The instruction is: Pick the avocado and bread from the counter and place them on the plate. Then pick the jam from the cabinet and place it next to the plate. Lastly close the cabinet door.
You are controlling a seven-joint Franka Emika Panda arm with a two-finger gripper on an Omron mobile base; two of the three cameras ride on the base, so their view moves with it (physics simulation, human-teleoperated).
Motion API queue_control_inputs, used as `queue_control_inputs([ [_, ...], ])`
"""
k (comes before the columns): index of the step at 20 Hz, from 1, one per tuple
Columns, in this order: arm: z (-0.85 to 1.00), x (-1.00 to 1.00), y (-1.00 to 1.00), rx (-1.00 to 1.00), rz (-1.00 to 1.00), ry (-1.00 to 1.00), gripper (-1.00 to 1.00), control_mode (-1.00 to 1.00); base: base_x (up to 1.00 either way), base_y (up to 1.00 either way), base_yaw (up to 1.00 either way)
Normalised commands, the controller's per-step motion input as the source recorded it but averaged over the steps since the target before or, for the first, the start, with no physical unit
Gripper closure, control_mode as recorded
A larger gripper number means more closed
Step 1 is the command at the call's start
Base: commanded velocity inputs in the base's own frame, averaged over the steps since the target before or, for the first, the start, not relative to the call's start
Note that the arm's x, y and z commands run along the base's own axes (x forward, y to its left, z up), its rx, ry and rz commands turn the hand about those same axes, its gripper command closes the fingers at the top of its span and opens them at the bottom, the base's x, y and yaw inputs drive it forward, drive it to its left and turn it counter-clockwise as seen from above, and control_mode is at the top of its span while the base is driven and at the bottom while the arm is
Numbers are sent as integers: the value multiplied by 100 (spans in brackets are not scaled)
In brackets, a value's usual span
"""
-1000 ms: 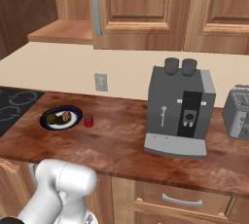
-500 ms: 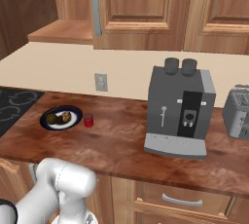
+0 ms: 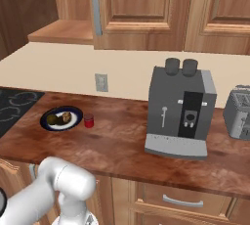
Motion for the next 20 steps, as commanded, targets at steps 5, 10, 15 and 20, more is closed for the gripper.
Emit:
queue_control_inputs([
  [5,17,43,0,5,-2,2,-100,-100,0,0,0],
  [10,5,42,5,1,-6,-3,-100,-100,0,0,0],
  [15,0,36,12,0,-11,-1,-100,-100,0,0,0],
  [20,0,28,14,0,-13,0,-100,-100,0,0,0],
])
